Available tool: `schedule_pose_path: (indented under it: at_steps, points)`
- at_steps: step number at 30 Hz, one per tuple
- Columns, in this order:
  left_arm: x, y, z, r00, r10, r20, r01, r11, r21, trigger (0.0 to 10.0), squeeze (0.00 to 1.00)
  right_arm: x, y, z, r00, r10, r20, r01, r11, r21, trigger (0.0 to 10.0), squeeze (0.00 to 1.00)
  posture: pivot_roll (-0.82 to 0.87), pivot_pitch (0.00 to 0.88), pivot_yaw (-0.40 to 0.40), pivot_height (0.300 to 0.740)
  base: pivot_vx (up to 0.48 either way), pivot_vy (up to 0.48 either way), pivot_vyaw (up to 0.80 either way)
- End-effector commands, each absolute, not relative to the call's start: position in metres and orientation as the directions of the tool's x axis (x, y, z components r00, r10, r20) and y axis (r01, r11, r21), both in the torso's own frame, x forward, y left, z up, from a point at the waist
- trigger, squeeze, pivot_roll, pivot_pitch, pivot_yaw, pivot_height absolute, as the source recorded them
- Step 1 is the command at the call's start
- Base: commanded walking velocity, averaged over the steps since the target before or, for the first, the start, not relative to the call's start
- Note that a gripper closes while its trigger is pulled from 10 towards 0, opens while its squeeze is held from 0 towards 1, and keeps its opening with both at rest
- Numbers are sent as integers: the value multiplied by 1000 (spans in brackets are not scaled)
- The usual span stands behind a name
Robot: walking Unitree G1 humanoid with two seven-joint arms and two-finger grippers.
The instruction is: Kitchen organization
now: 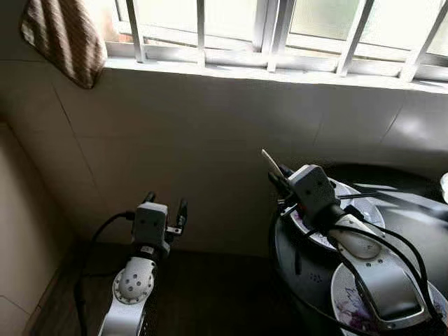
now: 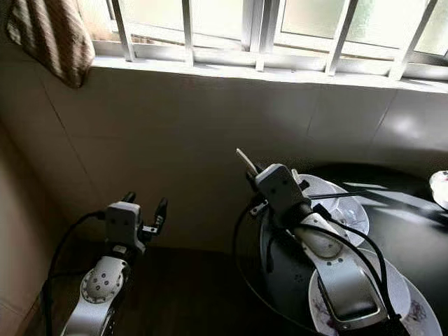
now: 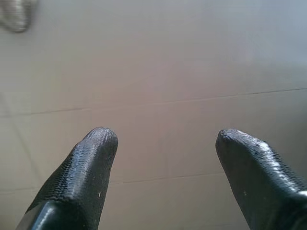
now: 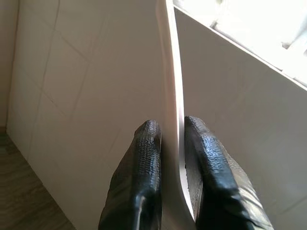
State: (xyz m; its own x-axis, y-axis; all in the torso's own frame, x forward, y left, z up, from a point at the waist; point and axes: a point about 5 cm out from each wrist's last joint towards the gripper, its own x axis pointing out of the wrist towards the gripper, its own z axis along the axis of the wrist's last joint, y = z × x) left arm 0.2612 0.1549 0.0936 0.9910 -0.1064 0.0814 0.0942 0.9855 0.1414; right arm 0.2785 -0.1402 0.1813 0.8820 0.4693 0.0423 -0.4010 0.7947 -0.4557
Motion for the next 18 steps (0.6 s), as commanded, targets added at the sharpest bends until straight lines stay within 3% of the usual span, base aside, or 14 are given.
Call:
schedule_pose_path:
  at_steps: [1,18]
  points:
    - [262,162,99,990,-90,104,73,985,158,10000,0,279,-133,183,872,485,69,-404,791,-459,0,0,14,0,-63,740,0,341,800]
    - [265,159,115,979,-93,179,61,983,172,10000,0,285,-127,186,872,458,173,-328,809,-489,0,0,16,0,-62,740,30,0,800]
